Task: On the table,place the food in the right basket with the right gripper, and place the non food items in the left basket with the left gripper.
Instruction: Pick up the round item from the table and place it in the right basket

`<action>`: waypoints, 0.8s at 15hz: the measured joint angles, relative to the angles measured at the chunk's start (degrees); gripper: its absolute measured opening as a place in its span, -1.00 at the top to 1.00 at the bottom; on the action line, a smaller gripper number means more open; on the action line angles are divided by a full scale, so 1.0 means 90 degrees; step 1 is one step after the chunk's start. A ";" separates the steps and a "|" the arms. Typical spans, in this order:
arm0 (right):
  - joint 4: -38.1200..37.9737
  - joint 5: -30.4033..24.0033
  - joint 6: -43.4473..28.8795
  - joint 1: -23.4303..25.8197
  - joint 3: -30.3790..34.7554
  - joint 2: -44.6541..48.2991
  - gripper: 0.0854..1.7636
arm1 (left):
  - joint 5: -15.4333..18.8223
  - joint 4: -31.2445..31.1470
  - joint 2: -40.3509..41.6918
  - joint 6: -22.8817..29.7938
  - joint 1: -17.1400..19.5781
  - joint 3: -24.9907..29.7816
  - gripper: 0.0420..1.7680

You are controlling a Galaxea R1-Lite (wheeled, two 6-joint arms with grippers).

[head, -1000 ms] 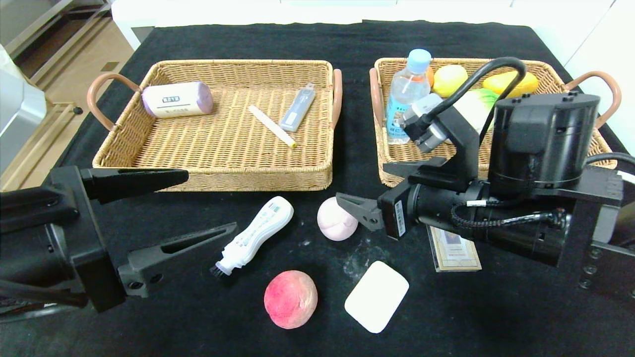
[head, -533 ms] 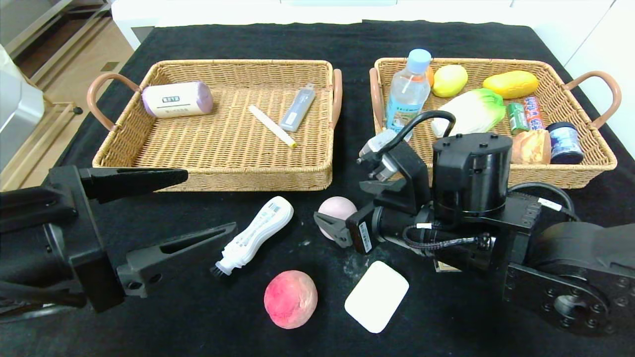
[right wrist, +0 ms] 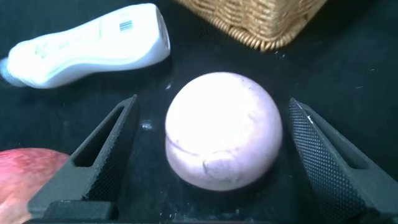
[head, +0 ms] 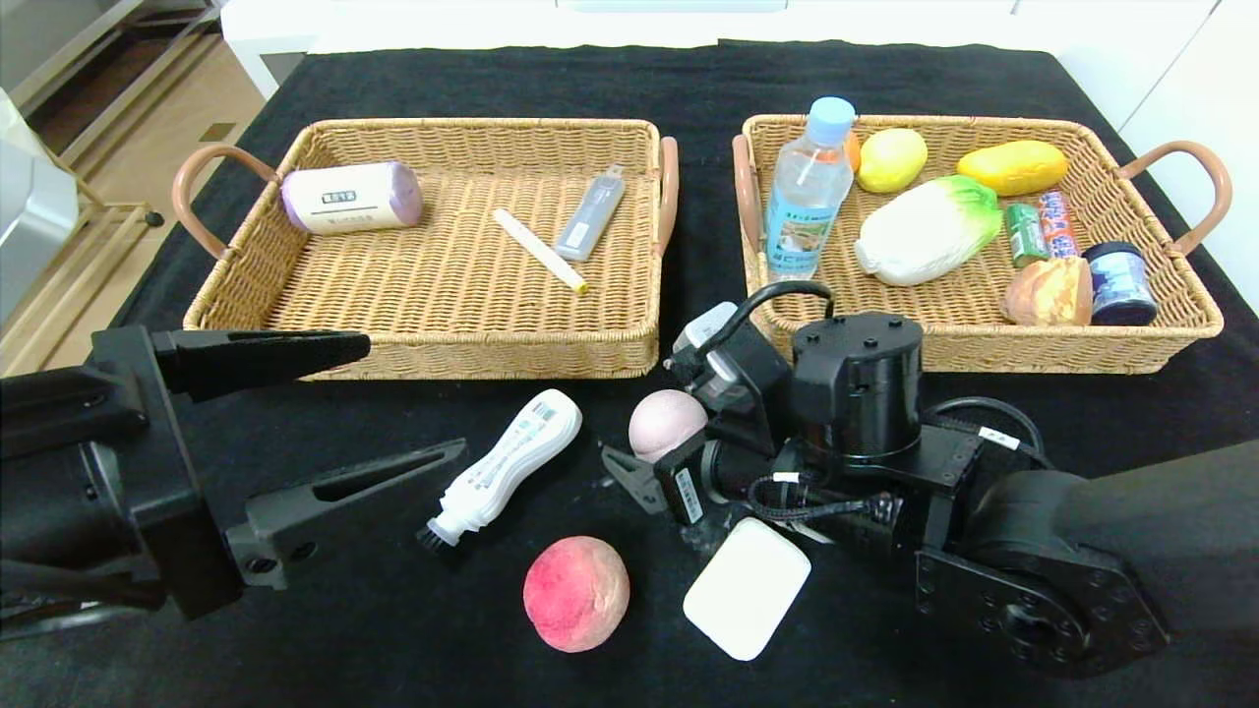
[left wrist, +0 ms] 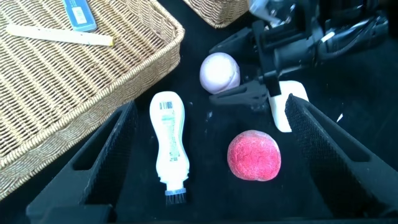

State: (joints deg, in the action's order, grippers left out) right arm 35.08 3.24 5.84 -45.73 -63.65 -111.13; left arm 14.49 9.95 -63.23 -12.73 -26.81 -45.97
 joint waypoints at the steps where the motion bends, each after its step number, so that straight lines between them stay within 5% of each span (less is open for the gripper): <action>1: 0.0080 0.0000 0.0005 -0.0008 -0.0012 -0.0061 -0.93 | 0.0003 -0.0003 0.0000 0.0003 0.0000 0.0000 -0.94; 6: 0.0110 0.0000 0.0003 -0.0008 -0.0024 -0.0194 -0.93 | 0.0000 0.0000 -0.0003 0.0000 0.0000 0.0000 -0.94; 12: 0.0114 -0.0003 0.0003 -0.0012 -0.0024 -0.0206 0.06 | 0.0003 -0.0003 -0.0003 -0.0003 0.0000 0.0003 -0.94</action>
State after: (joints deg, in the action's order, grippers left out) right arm 36.11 3.22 5.86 -45.84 -63.87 -112.98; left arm 14.52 9.92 -63.26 -12.75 -26.81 -45.95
